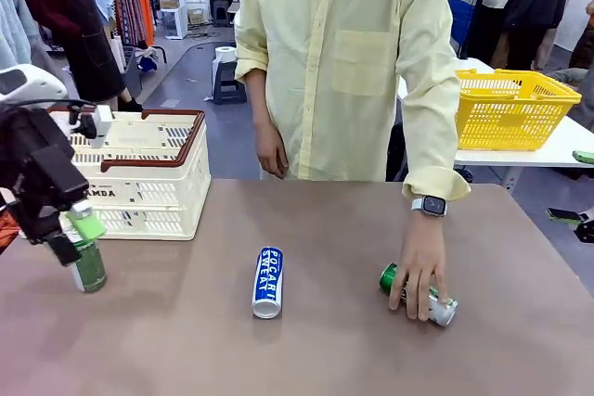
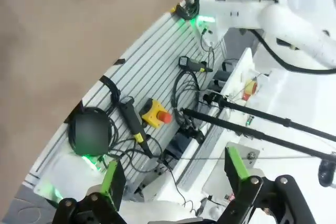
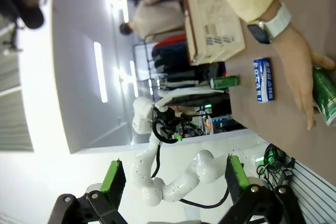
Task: Place the drinks into the Shopping basket.
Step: Pick up one drink and place it into the Shopping basket.
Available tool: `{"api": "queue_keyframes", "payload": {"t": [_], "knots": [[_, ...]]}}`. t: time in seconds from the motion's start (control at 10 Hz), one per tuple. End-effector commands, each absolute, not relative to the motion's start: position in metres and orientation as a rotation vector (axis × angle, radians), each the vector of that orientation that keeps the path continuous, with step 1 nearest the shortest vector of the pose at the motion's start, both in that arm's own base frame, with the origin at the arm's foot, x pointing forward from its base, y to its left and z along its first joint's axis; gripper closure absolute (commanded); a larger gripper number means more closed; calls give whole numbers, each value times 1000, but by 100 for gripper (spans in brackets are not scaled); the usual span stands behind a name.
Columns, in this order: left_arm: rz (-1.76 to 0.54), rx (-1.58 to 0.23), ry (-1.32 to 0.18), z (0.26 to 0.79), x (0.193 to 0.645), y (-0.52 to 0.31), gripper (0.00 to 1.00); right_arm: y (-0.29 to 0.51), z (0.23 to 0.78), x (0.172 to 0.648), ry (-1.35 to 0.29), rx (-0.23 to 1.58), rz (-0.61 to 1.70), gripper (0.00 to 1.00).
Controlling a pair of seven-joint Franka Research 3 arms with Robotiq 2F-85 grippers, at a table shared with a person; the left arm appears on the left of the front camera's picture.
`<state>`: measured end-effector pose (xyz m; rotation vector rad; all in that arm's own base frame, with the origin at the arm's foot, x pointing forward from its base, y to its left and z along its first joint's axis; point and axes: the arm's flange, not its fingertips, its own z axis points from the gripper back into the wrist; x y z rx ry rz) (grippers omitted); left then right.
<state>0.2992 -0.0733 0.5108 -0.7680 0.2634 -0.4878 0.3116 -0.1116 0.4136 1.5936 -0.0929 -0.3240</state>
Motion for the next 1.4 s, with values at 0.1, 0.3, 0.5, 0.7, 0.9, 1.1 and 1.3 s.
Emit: {"api": "queue_keyframes", "payload": {"t": [0.1, 0.3, 0.5, 0.7, 0.9, 1.1, 1.3], "knots": [[-397, -584, 290, 503, 345, -174, 0, -112, 419, 312, -92, 1612, -328, 0], [-388, -469, 326, 493, 359, -228, 0, -112, 419, 312, -92, 1612, -328, 0], [-343, -354, 371, 471, 371, -262, 0, -112, 419, 312, -92, 1612, -328, 0], [-298, -435, 327, 482, 368, -224, 0, -112, 419, 312, -92, 1612, -328, 0], [-146, -561, 203, 501, 343, -141, 0, -112, 419, 312, -92, 1612, -328, 0], [-54, -630, 163, 496, 322, -104, 0, -112, 419, 312, -92, 1612, -328, 0], [-16, -657, 141, 492, 315, -91, 0, -112, 419, 312, -92, 1612, -328, 0]]}}
